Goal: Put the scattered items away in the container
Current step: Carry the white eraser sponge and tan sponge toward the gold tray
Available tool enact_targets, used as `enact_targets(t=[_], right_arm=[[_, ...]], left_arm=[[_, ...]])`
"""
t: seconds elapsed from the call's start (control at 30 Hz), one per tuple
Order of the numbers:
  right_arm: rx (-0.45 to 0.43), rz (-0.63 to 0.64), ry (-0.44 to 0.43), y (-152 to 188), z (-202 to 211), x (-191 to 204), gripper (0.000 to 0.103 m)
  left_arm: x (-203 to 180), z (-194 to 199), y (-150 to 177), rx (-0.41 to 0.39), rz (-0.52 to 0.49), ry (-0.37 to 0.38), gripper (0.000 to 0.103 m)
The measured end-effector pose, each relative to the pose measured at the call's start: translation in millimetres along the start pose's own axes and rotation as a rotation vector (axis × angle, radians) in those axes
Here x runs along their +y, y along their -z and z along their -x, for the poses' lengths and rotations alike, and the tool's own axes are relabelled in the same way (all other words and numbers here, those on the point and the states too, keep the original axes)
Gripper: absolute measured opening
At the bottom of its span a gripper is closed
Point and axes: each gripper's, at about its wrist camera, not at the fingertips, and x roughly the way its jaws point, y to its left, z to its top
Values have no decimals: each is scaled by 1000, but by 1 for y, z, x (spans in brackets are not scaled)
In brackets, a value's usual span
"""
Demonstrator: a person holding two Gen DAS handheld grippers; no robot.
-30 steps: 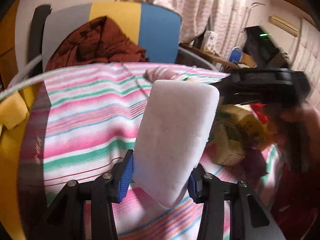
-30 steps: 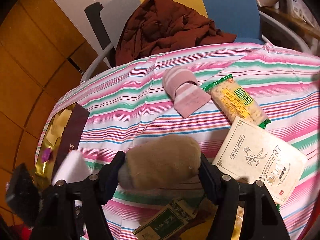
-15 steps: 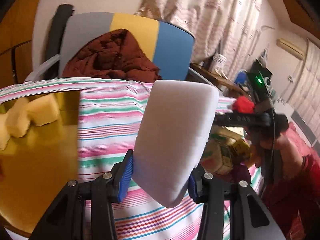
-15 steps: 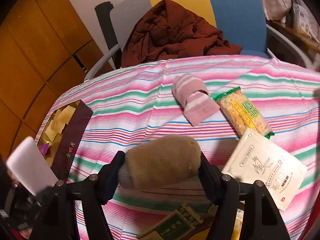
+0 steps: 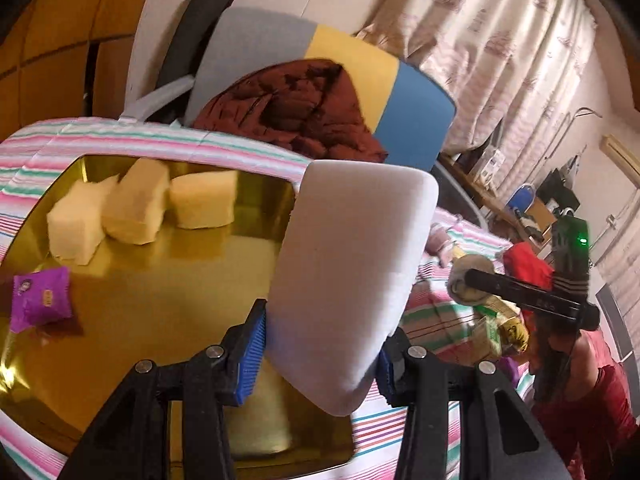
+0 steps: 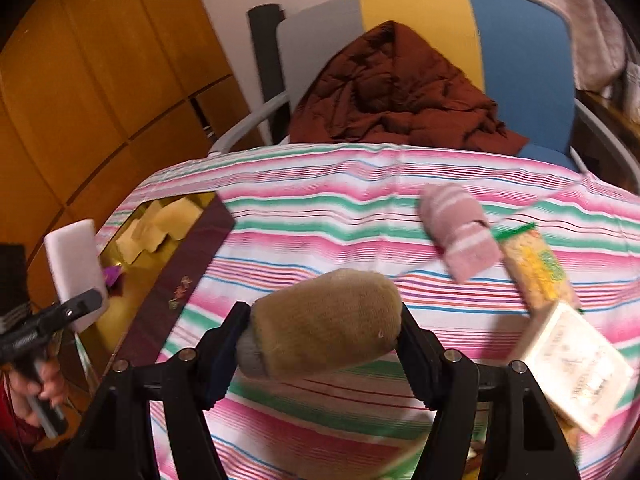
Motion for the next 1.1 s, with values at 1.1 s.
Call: enact_targets(t=[1.1], right_arm=[[23, 345, -19, -89, -130, 179, 89]], left_arm=[[83, -80, -42, 317, 106, -211, 56]])
